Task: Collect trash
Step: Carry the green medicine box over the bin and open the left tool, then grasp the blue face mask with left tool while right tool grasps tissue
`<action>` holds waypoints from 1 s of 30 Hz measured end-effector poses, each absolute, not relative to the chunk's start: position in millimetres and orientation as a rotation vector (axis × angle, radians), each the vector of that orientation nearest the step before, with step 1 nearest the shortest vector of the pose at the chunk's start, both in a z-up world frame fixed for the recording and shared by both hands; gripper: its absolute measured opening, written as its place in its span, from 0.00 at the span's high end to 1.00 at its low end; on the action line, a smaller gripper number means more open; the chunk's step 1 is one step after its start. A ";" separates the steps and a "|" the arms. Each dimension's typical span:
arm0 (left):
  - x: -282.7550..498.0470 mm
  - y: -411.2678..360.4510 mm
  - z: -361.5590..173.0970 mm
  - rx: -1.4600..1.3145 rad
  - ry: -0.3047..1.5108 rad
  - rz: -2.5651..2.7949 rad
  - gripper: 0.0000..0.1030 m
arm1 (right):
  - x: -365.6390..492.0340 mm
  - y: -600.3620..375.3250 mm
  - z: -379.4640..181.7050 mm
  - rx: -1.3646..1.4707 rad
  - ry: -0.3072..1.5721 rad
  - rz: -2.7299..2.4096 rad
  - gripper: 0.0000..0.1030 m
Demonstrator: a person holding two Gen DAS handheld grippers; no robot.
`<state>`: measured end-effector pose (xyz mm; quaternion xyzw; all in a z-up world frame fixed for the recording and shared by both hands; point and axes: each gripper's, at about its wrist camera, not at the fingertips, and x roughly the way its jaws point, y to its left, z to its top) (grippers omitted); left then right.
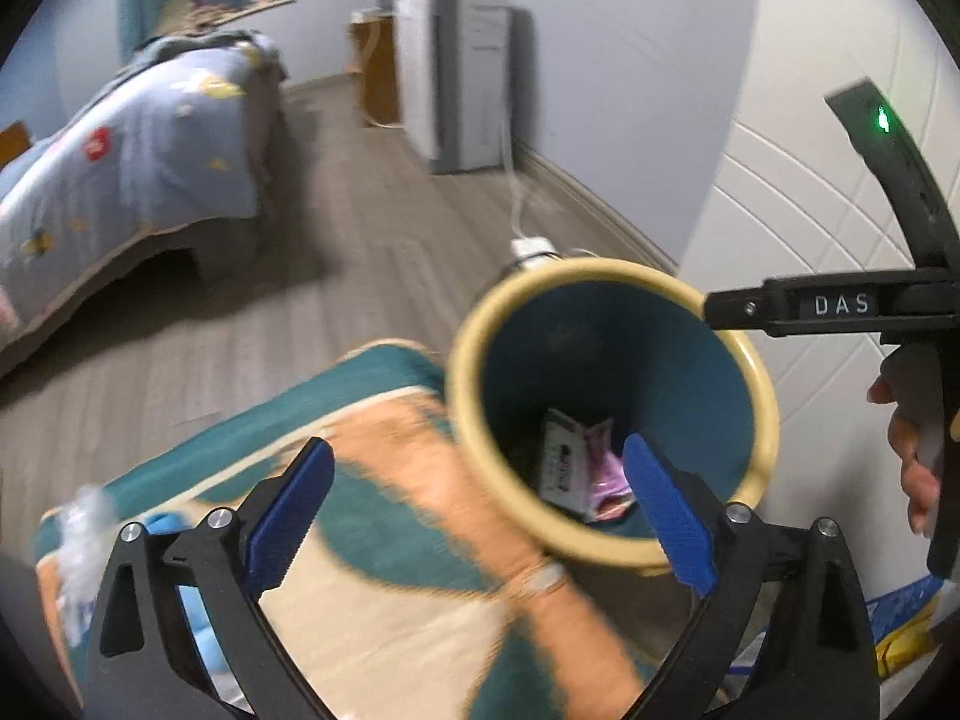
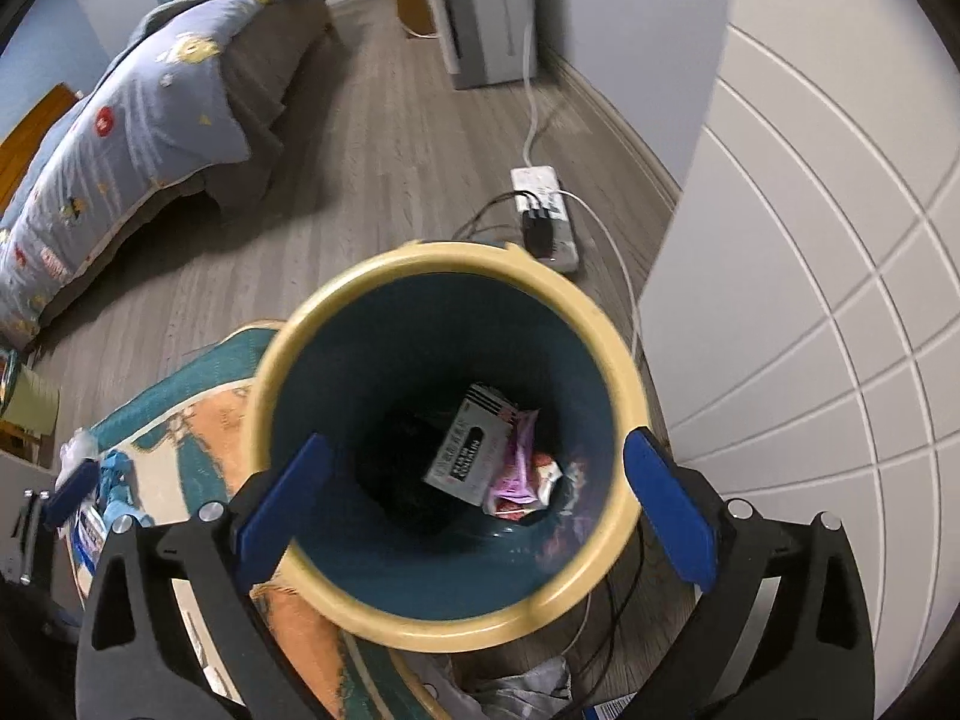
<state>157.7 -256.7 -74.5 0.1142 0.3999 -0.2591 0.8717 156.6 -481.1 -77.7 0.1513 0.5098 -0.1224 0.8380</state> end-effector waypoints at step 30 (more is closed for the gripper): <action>13.4 -14.0 -34.7 0.087 0.847 -0.092 0.05 | 95.2 -260.8 -13.1 0.133 0.967 0.014 0.06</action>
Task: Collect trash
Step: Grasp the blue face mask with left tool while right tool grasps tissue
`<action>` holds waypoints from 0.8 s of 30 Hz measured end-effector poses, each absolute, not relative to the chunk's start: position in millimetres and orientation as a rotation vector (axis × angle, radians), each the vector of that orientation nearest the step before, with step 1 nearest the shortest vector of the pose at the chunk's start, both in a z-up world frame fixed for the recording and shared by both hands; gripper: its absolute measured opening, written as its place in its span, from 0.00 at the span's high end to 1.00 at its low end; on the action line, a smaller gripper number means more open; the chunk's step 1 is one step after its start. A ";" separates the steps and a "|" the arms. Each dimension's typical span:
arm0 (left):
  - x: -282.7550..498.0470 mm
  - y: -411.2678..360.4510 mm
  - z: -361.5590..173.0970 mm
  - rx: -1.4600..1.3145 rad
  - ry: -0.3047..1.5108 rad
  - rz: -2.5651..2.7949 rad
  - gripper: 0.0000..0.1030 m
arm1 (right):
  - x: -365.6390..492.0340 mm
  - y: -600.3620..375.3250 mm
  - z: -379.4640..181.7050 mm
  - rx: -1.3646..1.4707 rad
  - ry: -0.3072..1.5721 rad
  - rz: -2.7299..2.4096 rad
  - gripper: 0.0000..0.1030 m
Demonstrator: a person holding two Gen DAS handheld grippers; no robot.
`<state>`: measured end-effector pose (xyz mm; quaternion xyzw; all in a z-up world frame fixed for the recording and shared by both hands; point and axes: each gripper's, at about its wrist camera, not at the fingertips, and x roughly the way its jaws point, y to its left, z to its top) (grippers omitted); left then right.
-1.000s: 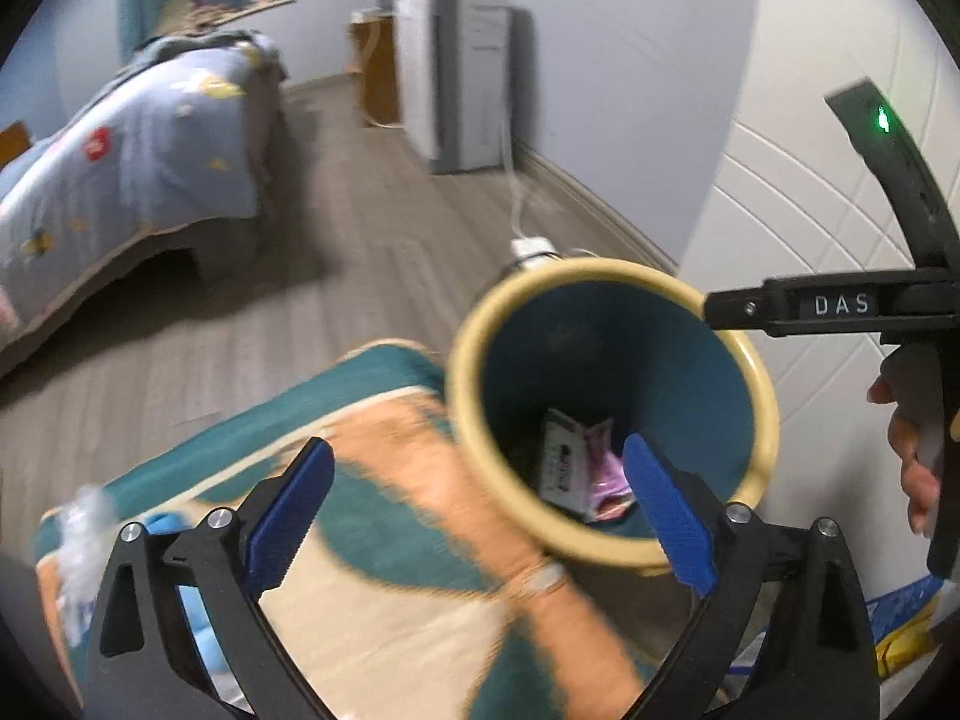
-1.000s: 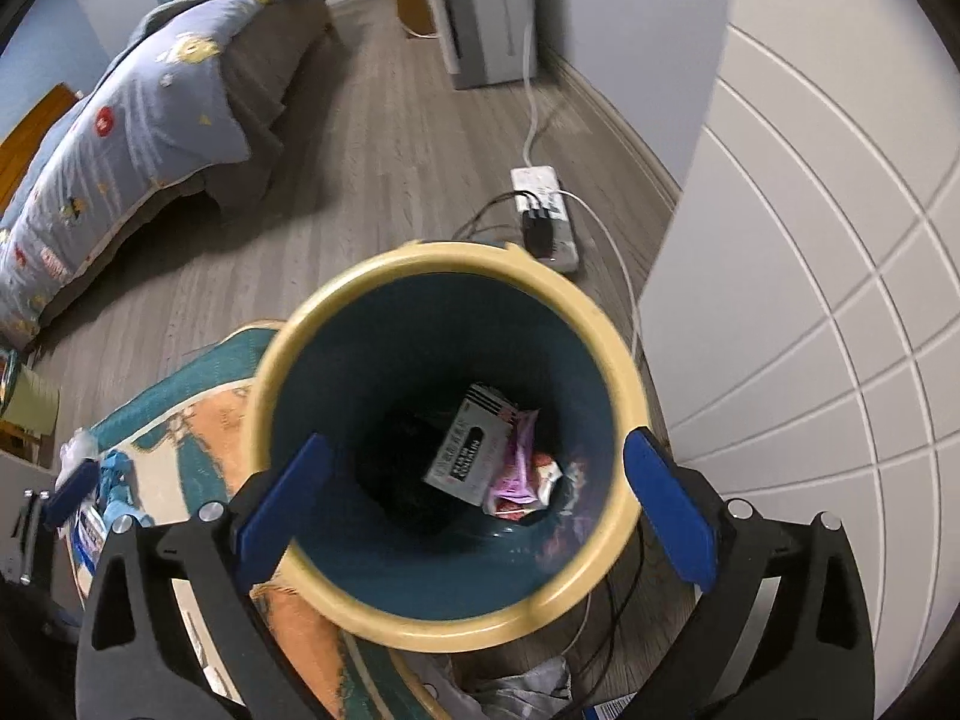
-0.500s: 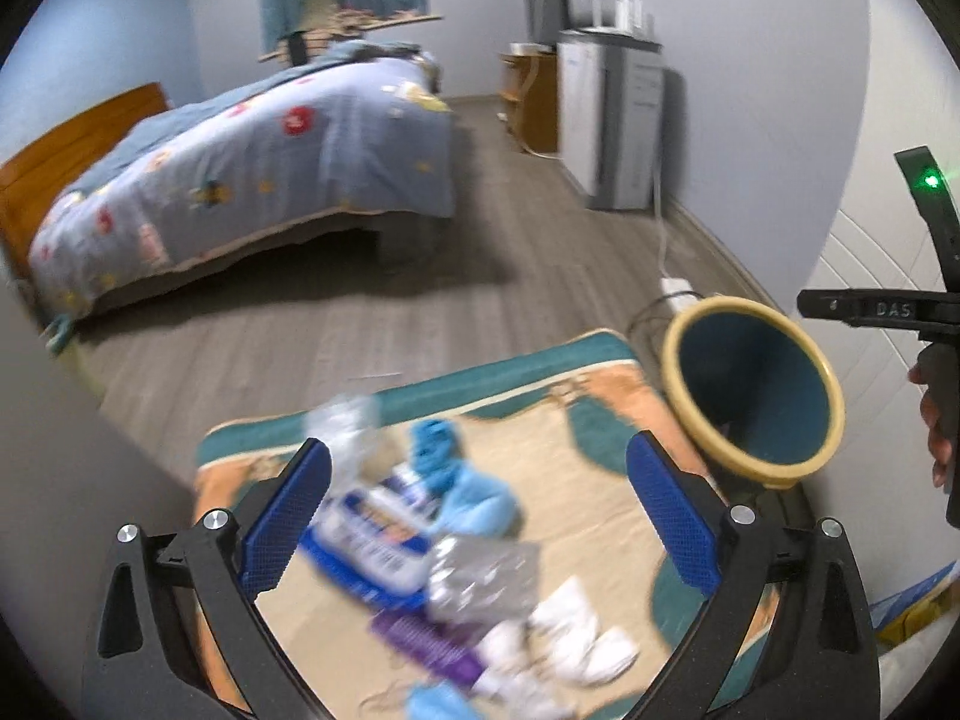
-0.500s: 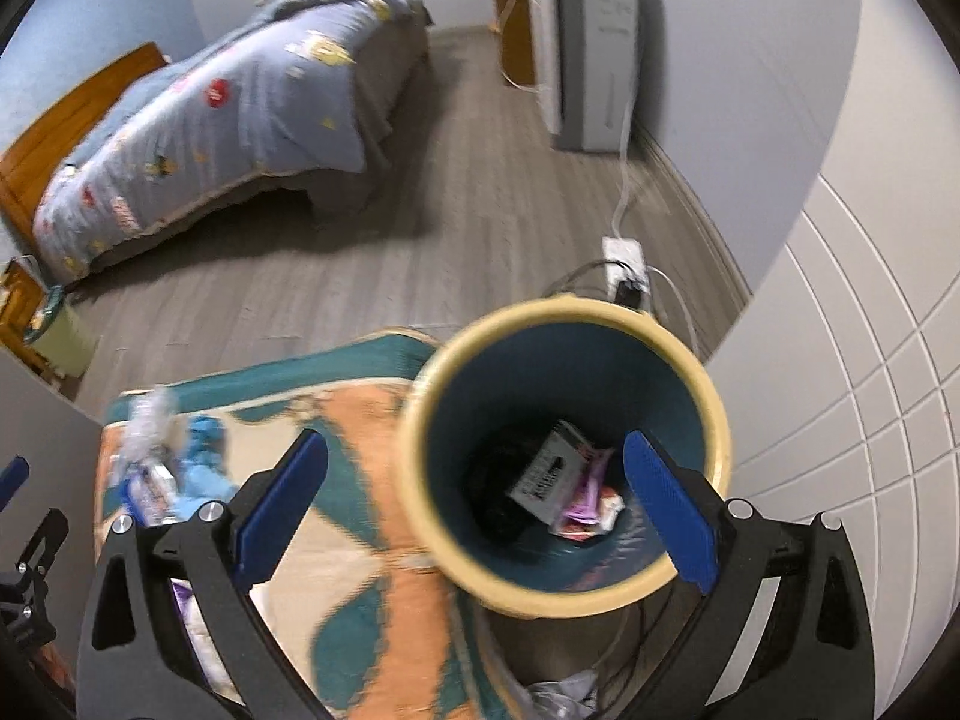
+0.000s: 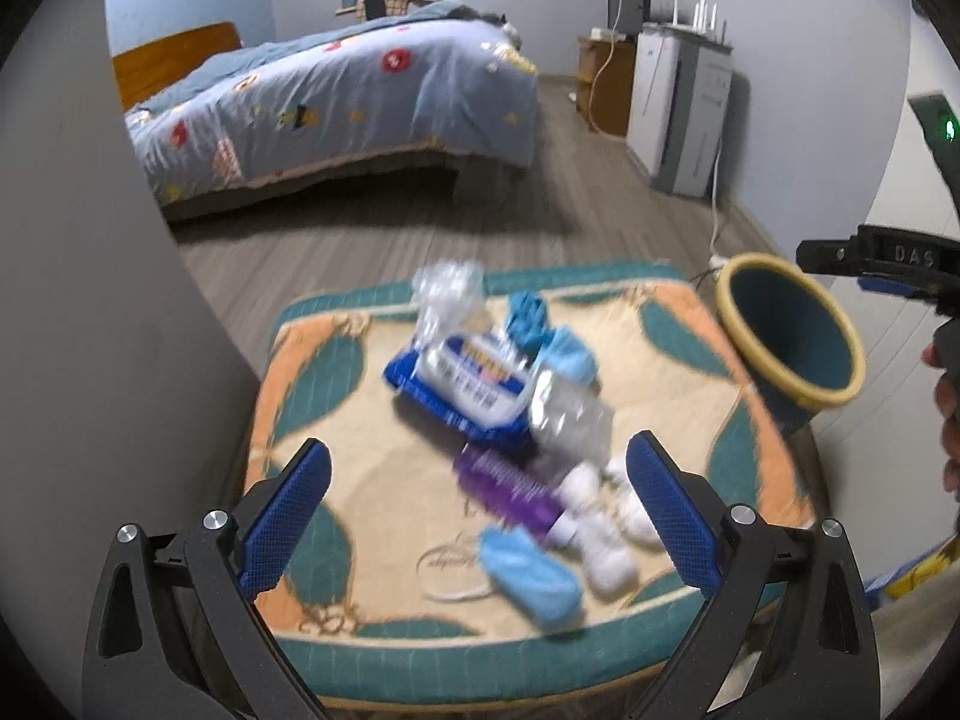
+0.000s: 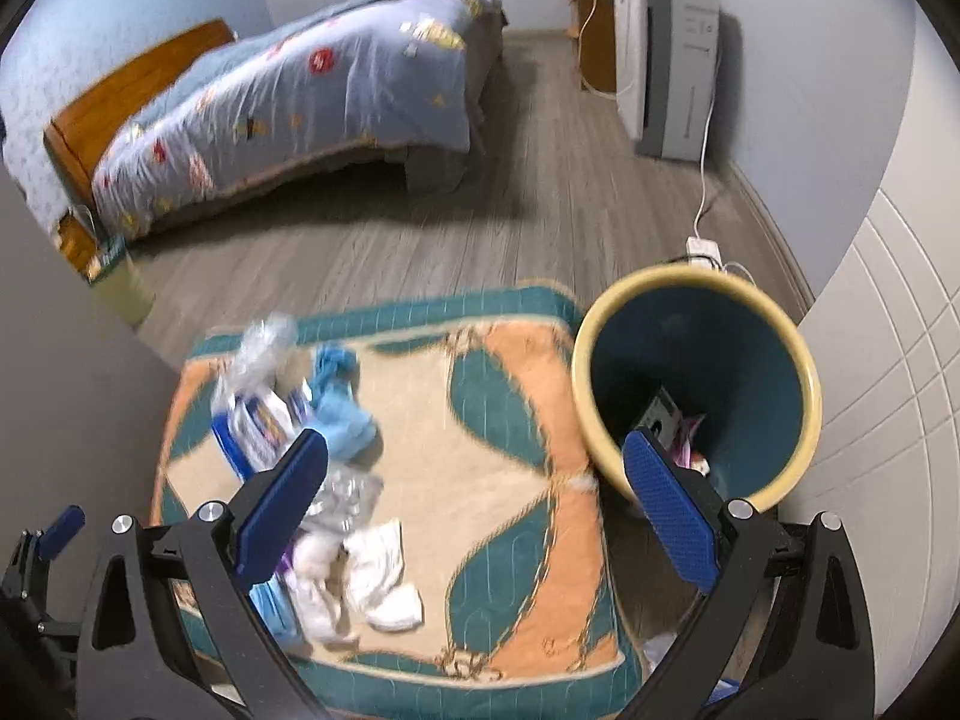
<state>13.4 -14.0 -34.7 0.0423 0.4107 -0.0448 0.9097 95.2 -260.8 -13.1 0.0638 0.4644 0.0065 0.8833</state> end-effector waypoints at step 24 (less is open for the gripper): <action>10.4 -32.3 -152.6 0.100 1.200 -0.238 0.44 | 77.0 -195.5 -88.9 0.002 1.121 0.014 0.06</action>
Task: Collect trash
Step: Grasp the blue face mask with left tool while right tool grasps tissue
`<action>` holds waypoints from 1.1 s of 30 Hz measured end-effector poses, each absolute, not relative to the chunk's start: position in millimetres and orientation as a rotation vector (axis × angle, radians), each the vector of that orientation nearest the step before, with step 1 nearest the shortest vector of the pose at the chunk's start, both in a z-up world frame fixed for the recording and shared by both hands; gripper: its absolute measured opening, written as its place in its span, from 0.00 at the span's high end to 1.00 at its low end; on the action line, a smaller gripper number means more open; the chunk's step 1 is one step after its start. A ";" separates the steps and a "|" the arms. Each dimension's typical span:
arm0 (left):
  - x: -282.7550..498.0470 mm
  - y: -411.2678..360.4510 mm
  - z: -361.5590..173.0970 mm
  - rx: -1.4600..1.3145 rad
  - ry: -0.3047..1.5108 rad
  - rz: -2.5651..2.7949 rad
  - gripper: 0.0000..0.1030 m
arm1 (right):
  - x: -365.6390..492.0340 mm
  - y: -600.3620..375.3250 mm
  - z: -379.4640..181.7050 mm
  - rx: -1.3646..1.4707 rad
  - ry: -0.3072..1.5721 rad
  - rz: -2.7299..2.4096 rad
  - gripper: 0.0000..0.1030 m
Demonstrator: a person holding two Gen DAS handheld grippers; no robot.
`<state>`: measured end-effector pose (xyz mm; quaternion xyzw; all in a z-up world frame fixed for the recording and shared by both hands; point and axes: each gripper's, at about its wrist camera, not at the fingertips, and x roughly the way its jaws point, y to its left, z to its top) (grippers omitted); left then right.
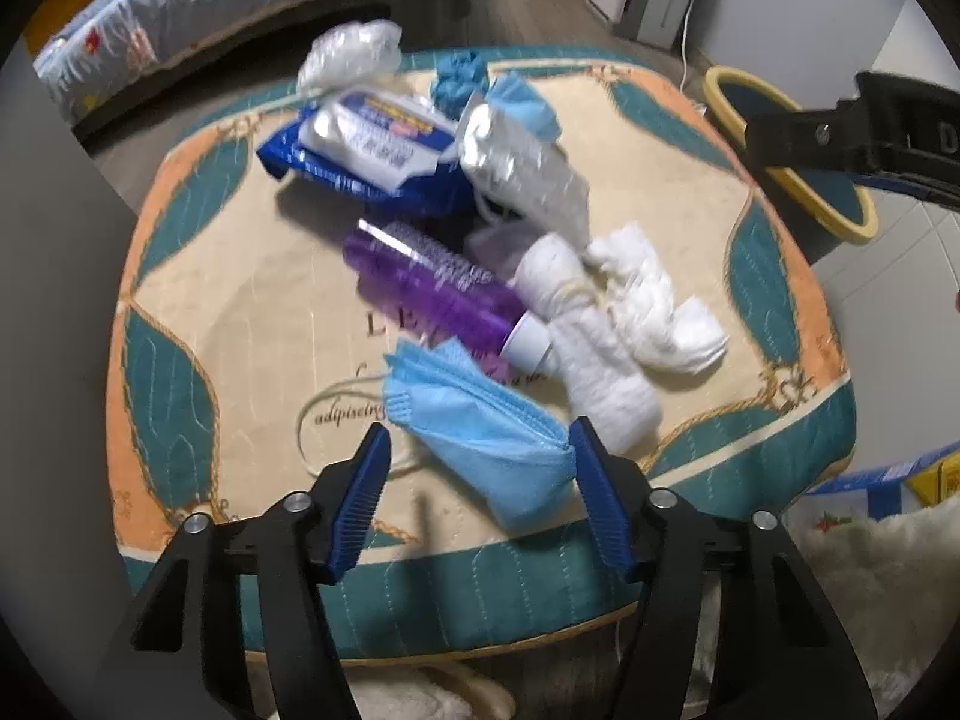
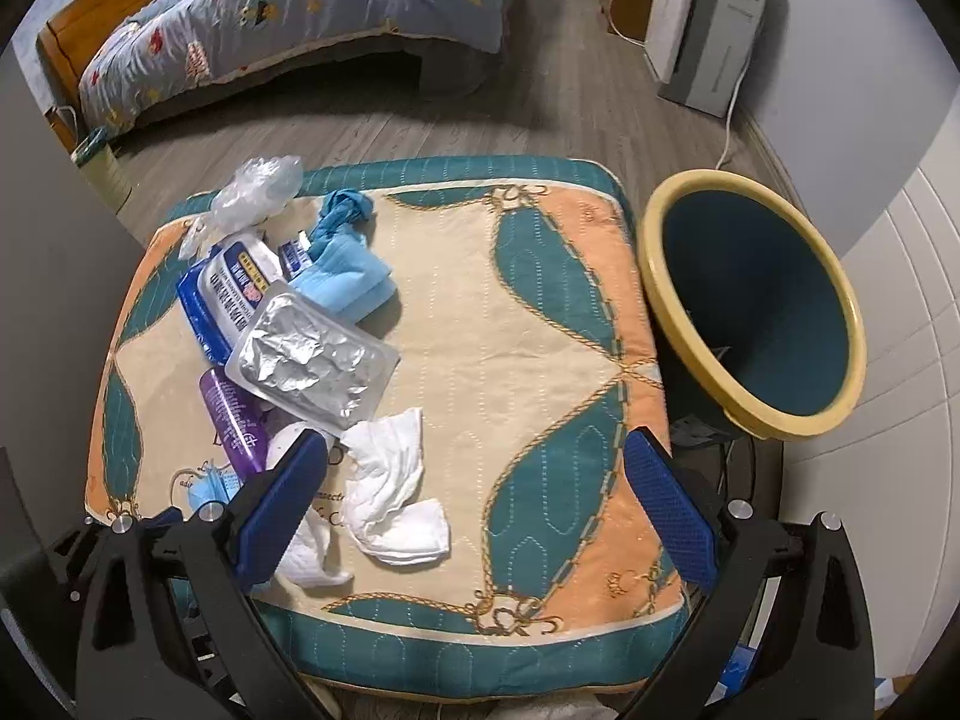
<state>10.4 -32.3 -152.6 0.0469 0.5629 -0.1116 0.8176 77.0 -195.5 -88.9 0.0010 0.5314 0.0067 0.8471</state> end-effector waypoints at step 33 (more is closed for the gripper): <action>38.3 28.4 -154.0 0.086 1.212 -0.113 0.67 | 89.2 -127.2 -152.0 0.122 1.326 0.204 0.59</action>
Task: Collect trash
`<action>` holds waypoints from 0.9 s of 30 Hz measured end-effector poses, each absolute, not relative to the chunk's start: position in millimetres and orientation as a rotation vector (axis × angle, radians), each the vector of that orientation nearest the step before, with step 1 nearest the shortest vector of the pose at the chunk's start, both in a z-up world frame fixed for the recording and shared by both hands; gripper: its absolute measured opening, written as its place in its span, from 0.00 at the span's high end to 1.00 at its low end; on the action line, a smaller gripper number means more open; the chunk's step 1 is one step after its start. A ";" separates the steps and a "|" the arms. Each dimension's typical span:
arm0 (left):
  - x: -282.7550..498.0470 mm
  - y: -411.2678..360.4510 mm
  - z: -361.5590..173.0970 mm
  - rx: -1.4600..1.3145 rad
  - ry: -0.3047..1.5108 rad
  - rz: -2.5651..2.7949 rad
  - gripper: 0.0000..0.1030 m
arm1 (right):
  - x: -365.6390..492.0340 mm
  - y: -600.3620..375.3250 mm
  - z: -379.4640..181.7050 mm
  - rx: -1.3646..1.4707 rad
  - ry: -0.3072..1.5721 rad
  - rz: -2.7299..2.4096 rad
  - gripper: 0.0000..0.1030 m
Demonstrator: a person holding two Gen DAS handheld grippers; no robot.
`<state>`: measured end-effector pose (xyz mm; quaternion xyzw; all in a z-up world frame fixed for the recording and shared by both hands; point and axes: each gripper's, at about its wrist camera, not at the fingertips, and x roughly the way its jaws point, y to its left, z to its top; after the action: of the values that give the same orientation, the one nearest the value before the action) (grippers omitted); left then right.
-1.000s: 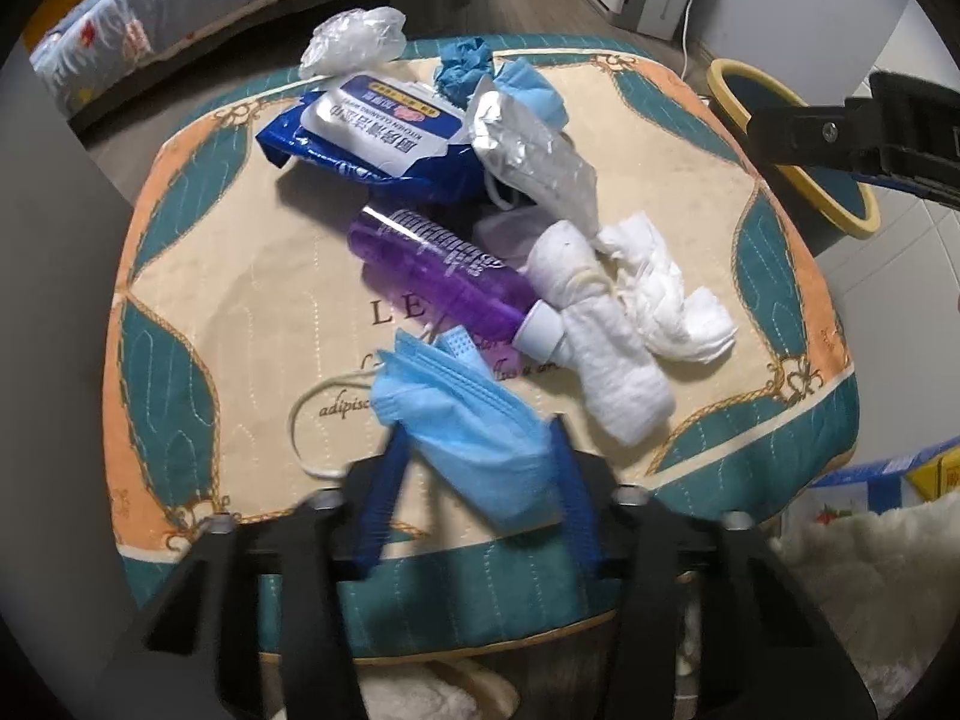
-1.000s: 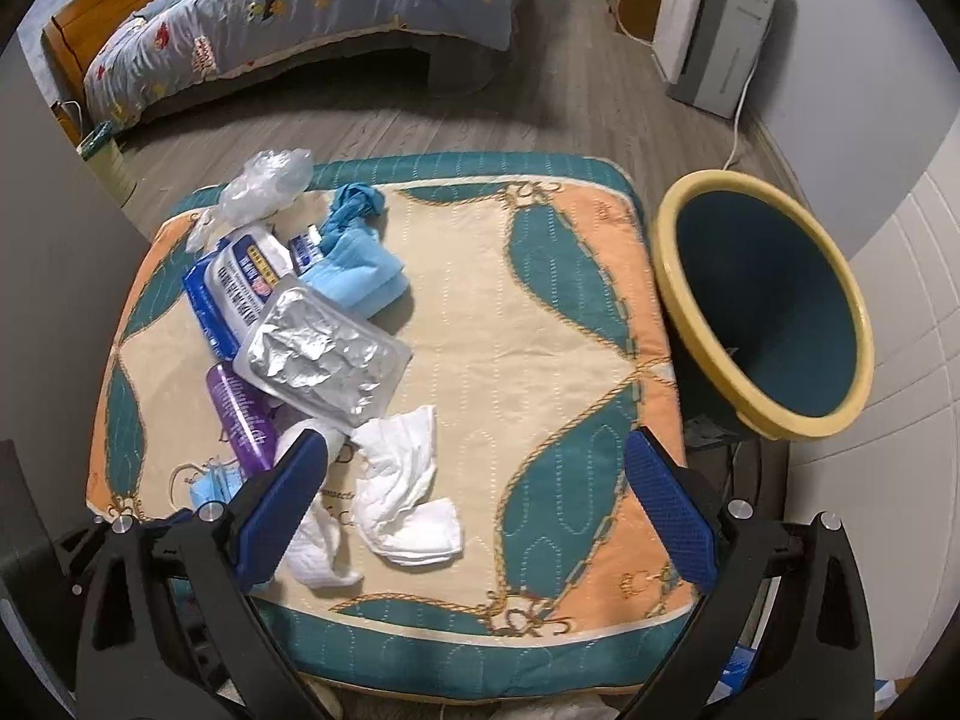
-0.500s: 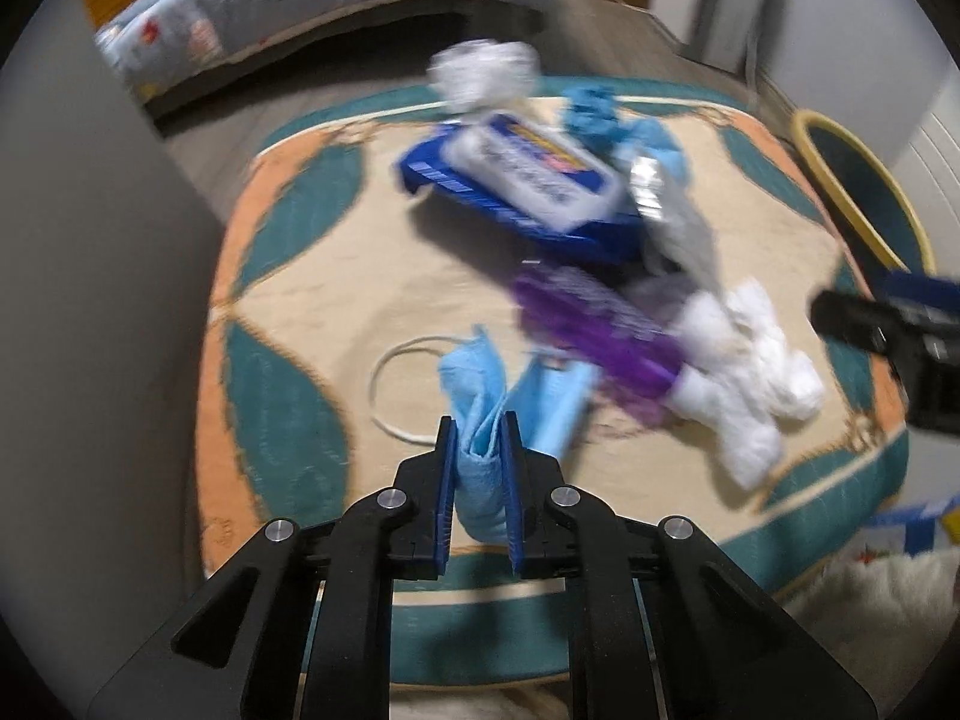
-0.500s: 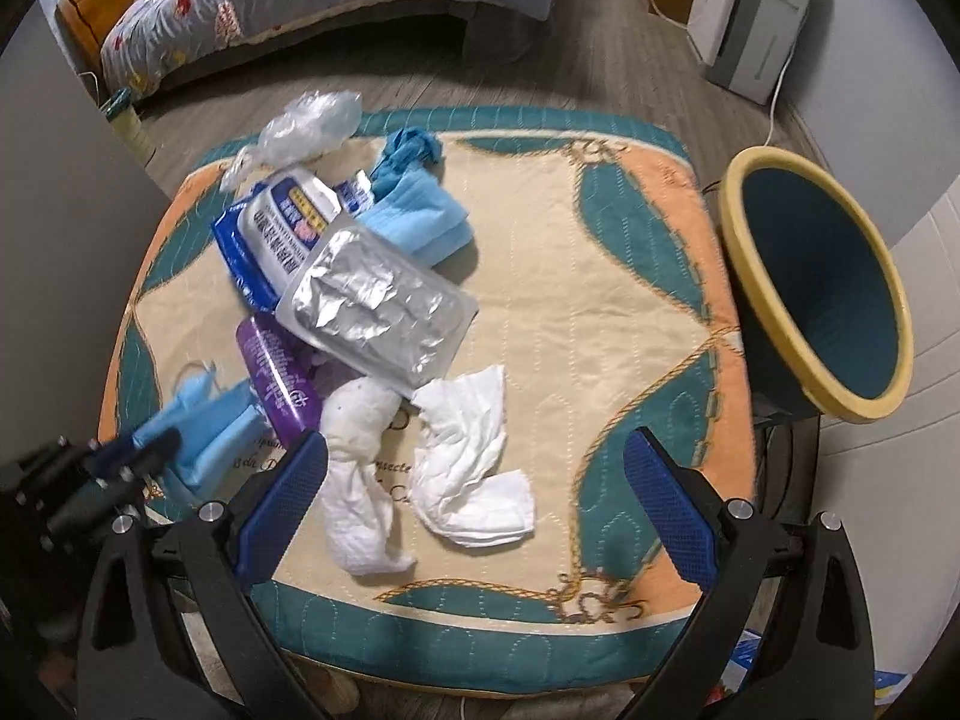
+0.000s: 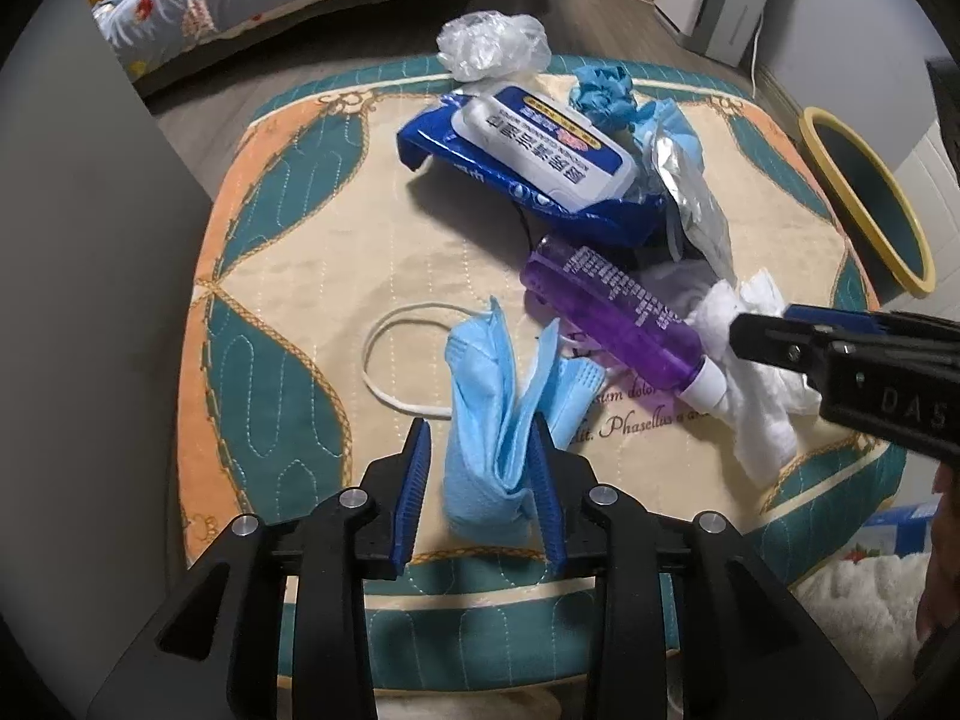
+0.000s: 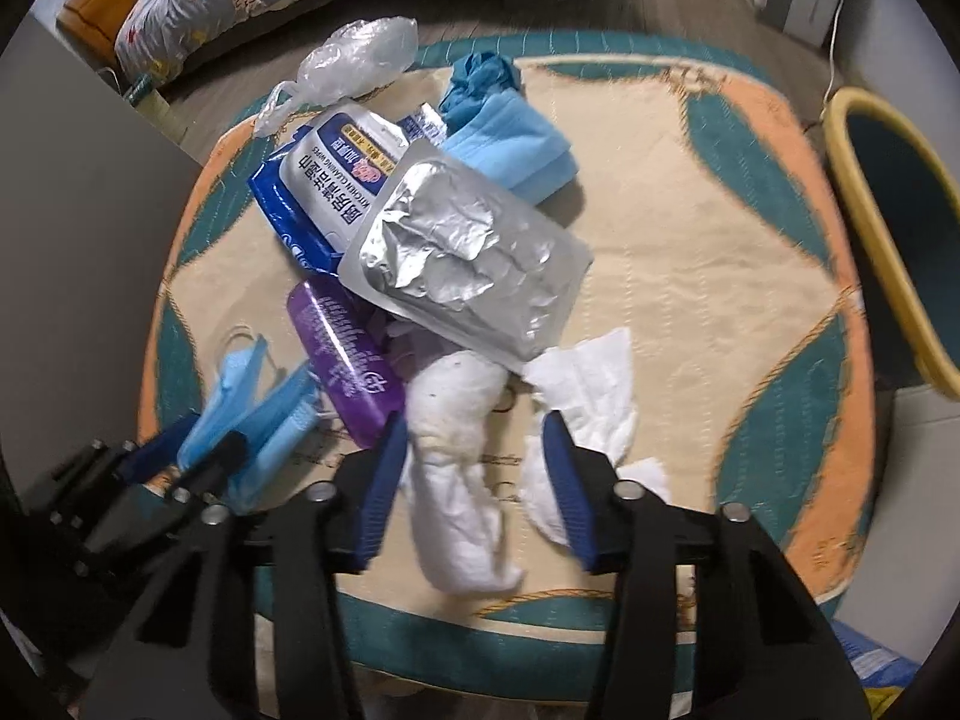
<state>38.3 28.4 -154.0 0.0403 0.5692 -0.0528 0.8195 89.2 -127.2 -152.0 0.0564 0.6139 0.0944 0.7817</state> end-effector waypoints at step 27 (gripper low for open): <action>36.1 15.3 -77.6 0.037 0.931 -0.188 0.88 | 85.9 -142.7 -74.5 0.143 1.187 0.298 0.80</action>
<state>36.1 15.3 -77.6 0.0177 0.4482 -0.0905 0.8891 85.9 -142.7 -74.5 0.0672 0.5565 0.1398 0.8162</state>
